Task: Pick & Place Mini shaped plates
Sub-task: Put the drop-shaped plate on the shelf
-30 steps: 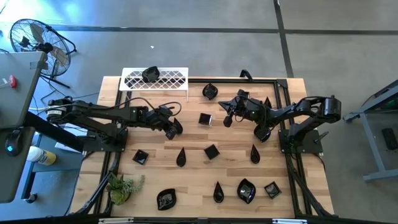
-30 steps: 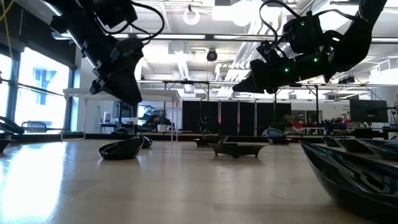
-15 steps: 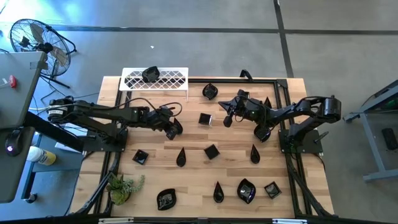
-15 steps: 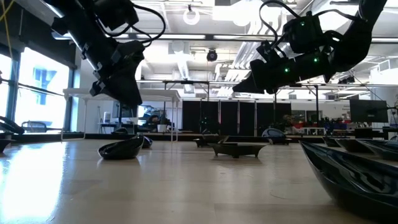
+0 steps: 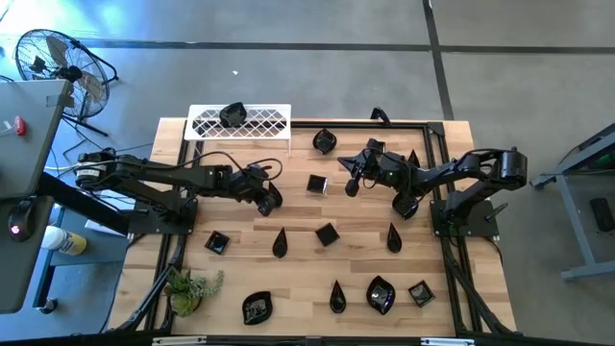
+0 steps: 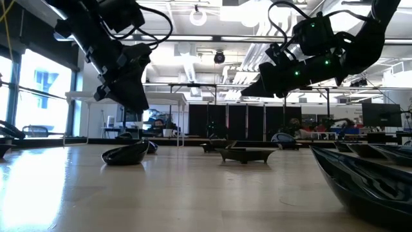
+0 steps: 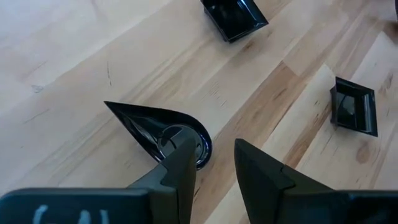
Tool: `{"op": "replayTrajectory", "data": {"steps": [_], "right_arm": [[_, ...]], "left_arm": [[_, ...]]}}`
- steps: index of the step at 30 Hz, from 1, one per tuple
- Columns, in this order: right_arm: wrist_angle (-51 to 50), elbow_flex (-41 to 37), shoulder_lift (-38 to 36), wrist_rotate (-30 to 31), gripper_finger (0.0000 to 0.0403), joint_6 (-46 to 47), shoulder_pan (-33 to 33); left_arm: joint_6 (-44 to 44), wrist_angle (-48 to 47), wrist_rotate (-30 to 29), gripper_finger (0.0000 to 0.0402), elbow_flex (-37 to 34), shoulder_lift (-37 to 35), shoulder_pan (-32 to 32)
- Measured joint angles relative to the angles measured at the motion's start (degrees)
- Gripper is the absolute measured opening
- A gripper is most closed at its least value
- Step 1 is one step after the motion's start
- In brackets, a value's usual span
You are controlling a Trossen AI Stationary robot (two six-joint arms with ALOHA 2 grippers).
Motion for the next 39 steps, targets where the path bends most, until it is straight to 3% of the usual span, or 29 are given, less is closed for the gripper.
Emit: {"op": "replayTrajectory", "data": {"steps": [20,39], "right_arm": [[-0.3,0.0,0.0,0.0,0.0003,0.0,0.0],[-0.5,0.0,0.0,0.0,0.0005,0.0,0.0]], "left_arm": [[-9.3,-0.3,-1.9,0.0109,0.0,6.6,0.0],[-13.2,-1.5,-9.7,0.0108,0.0,9.0,0.0]]}}
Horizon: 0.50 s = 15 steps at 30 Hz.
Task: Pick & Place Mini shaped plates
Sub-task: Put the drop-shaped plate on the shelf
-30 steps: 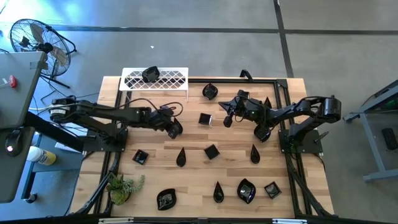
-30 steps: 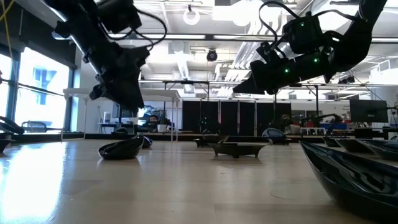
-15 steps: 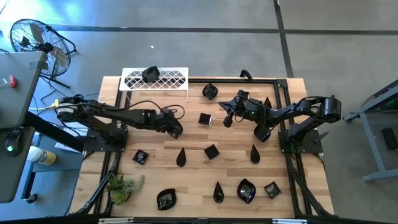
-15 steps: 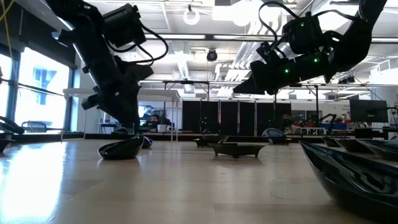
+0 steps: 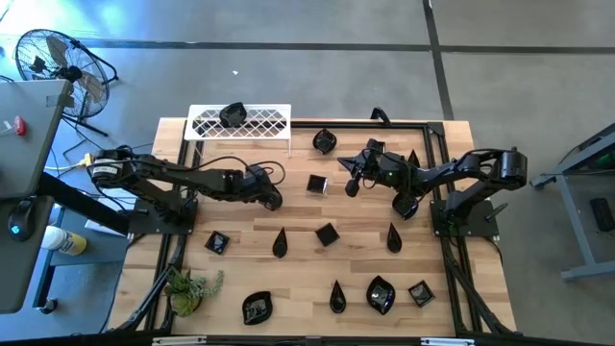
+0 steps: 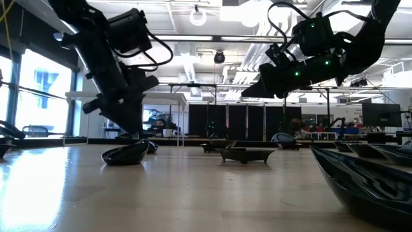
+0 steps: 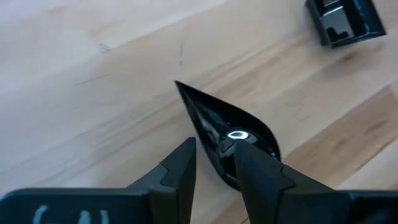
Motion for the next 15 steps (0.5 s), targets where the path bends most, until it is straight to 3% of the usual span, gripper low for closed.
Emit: {"op": "replayTrajectory", "data": {"steps": [15], "right_arm": [[-0.4,0.0,0.0,-0.1,0.0003,0.6,0.0]], "left_arm": [[3.3,2.0,0.4,0.0108,0.0,3.6,0.0]]}}
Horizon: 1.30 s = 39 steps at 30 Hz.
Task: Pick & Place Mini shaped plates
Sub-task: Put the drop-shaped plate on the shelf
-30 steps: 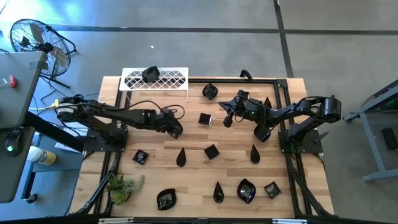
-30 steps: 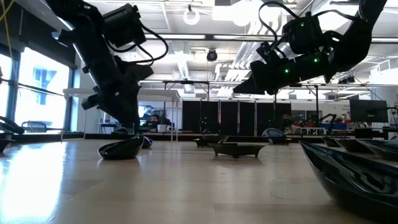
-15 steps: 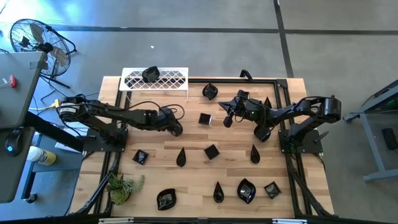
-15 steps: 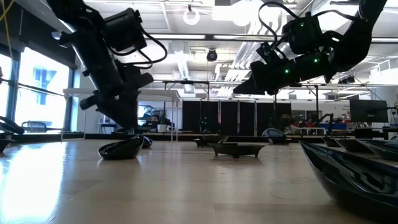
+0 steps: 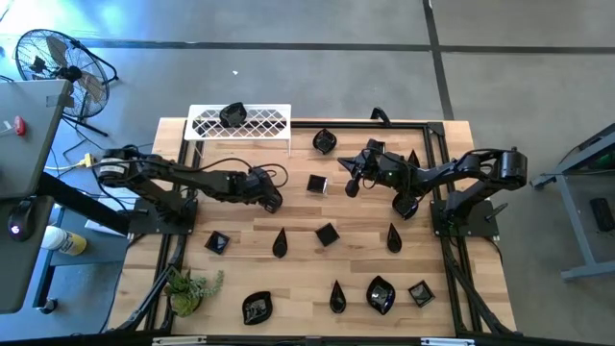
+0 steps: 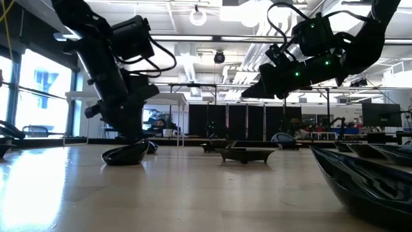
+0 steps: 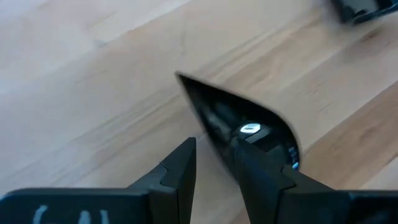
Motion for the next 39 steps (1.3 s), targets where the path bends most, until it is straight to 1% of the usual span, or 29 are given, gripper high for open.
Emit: {"op": "replayTrajectory", "data": {"steps": [11,18,22,29,33,37,39], "right_arm": [[-0.1,0.0,0.0,-0.7,0.0005,0.0,0.0],[-0.2,0.0,0.0,-1.4,0.0003,0.0,0.0],[-0.4,0.0,0.0,-1.4,0.0006,0.0,0.0],[-0.4,0.0,0.0,-1.4,0.0002,0.0,0.0],[-0.4,0.0,0.0,-1.4,0.0006,0.0,0.0],[-0.4,0.0,0.0,-1.4,0.0006,0.0,0.0],[-0.4,0.0,0.0,-1.4,0.0003,0.0,0.0]], "left_arm": [[0.2,0.8,0.3,0.0108,0.0,1.0,0.0],[0.1,1.8,1.2,0.0106,0.0,3.3,0.0],[0.4,2.5,2.0,0.0084,0.0,4.0,0.0],[2.5,2.5,2.9,0.0009,0.0,3.7,0.0],[3.2,1.3,3.0,0.0008,0.5,2.1,0.0],[6.4,-4.8,3.3,0.0003,3.7,-2.1,1.3],[8.4,-9.3,3.3,0.0004,5.7,-5.0,2.6]]}}
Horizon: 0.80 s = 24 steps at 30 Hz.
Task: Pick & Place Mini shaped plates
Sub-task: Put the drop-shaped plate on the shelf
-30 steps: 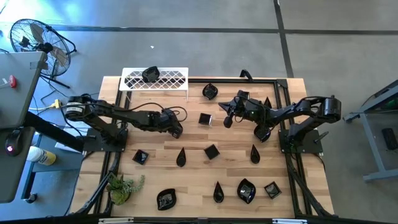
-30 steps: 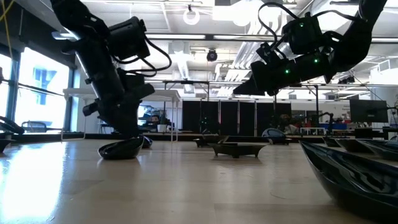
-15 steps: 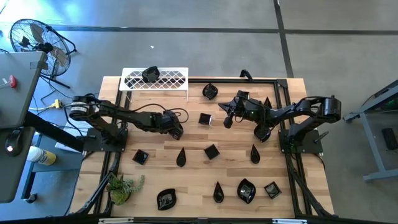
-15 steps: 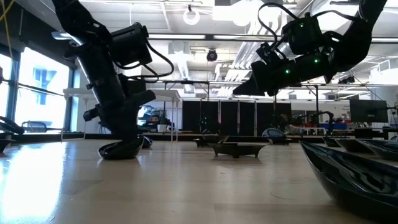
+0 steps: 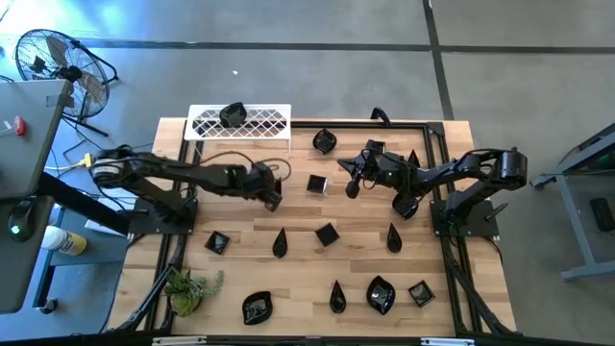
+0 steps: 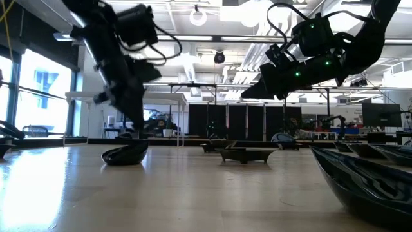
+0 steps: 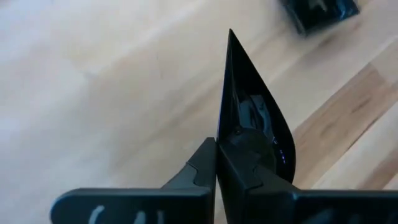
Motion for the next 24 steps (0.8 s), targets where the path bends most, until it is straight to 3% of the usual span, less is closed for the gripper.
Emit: {"op": "replayTrajectory", "data": {"steps": [8,14,24], "right_arm": [[-0.5,0.0,0.0,-0.3,0.0006,0.8,0.0],[-1.2,0.0,0.0,-0.3,0.0002,1.0,0.0],[-1.3,0.0,0.0,-0.4,0.0005,1.5,0.0]], "left_arm": [[9.8,-15.7,2.6,0.0002,10.5,-12.1,7.3],[16.2,-28.3,1.4,0.0001,17.5,-18.5,15.7],[25.6,-34.9,1.5,0.0000,18.8,-22.1,34.2]]}}
